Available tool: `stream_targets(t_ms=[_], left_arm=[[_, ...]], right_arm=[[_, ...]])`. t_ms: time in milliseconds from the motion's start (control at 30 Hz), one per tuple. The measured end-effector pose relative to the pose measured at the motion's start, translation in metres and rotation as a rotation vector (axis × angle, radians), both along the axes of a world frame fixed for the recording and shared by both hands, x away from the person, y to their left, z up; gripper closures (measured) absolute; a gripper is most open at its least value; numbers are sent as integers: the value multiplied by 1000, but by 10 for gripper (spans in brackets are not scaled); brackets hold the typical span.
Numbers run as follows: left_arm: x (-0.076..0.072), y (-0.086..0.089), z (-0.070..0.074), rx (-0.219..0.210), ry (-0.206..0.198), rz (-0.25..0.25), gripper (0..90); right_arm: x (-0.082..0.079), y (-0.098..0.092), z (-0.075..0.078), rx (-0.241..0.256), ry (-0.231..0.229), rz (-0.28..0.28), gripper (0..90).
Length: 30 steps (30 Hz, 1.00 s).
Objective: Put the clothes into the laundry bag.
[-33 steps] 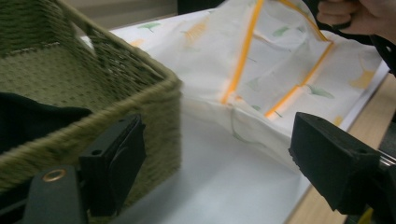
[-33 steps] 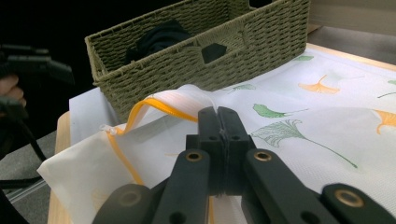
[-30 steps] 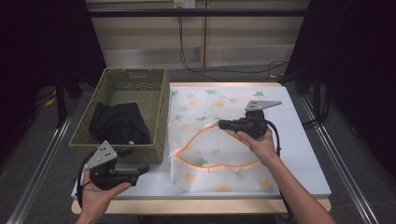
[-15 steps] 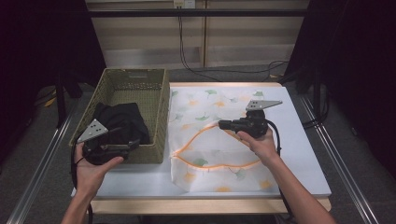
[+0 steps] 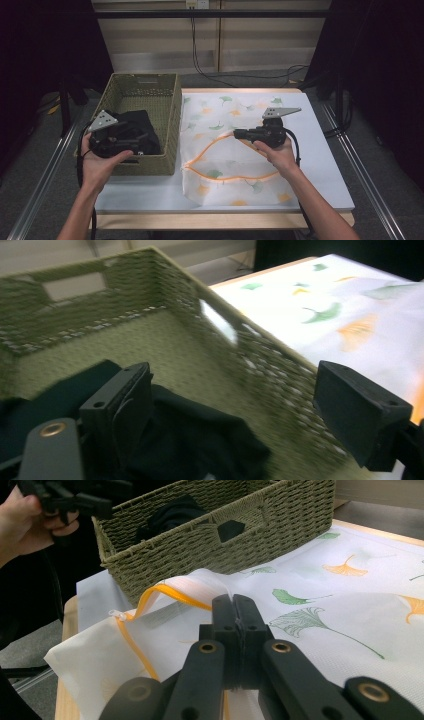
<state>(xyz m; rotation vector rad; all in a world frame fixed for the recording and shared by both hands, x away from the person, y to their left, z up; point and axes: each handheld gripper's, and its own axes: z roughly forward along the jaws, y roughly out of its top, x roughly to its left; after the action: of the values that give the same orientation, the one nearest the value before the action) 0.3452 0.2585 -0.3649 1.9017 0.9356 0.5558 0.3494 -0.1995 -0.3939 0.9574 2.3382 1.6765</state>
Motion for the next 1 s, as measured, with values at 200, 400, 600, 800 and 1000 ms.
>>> stream_targets(t_ms=[200,400,600,800,1000], left_arm=[[21,1,4,30,-7,23,143],[37,3,4,45,20,26,135],[54,8,2,85,53,34,121],[73,10,-8,101,127,67,75],[88,8,-26,167,242,75,60]], right_arm=[[1,0,0,-1,0,1,900],[1,0,-1,-1,4,1,900],[1,1,-2,-3,4,0,900],[2,0,-2,-5,5,0,899],[1,-1,-1,-7,3,-5,900]])
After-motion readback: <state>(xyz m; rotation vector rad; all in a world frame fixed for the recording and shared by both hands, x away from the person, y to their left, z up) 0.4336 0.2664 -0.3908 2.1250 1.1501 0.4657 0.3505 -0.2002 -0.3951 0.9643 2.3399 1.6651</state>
